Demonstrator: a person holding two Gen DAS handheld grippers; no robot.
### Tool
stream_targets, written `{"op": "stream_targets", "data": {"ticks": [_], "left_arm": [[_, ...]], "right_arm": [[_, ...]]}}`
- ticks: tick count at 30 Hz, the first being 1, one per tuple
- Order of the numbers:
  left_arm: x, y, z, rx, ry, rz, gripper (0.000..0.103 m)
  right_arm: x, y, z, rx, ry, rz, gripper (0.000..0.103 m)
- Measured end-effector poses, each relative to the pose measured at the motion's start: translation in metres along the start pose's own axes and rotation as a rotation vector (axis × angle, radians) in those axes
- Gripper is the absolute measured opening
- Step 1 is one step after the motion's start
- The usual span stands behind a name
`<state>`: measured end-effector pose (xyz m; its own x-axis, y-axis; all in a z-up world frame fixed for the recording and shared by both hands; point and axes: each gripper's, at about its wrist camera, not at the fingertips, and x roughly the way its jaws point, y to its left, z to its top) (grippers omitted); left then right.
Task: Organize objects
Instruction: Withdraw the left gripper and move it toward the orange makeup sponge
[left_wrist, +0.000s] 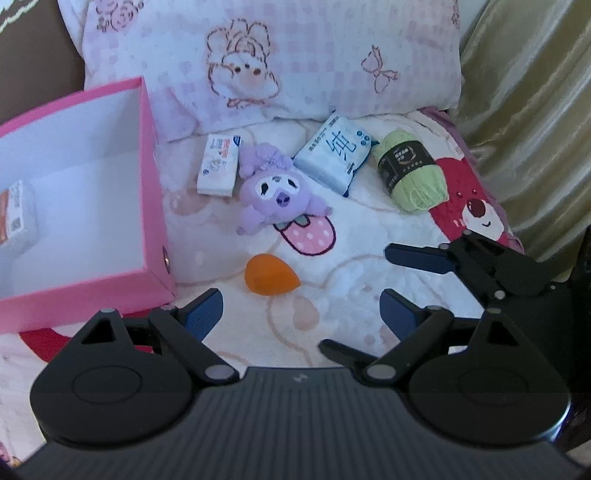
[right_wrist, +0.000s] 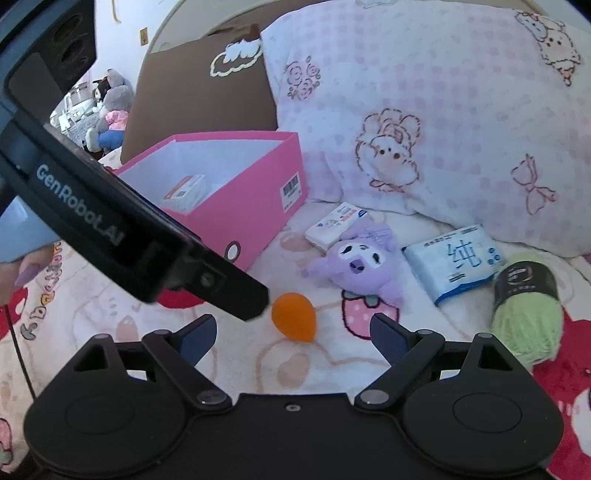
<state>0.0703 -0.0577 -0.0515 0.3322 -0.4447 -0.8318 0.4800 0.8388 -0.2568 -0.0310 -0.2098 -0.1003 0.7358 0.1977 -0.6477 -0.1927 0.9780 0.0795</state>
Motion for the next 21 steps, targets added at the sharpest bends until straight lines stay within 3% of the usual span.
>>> {"op": "stream_targets", "data": {"ticks": [3,7,10,16,21], "left_arm": [[0.012,0.005,-0.008,-0.010,-0.010,0.003,0.091],[0.023,0.006,-0.018,0.035,-0.027,0.104,0.090],[0.029,0.014,-0.021,0.000,-0.013,0.062,0.090],[0.040,0.023,-0.026,0.007,-0.040,0.051,0.089],[0.042,0.039,-0.026,-0.031,-0.041,0.036,0.088]], "right_arm": [[0.013,0.004,-0.008,0.010,-0.019,-0.026,0.092],[0.032,0.008,-0.023,0.083,-0.041,-0.076,0.092],[0.039,0.015,-0.025,0.072,-0.052,-0.087,0.090],[0.051,0.013,-0.026,0.150,-0.091,-0.079,0.090],[0.066,-0.001,-0.023,0.258,-0.057,-0.046,0.085]]}}
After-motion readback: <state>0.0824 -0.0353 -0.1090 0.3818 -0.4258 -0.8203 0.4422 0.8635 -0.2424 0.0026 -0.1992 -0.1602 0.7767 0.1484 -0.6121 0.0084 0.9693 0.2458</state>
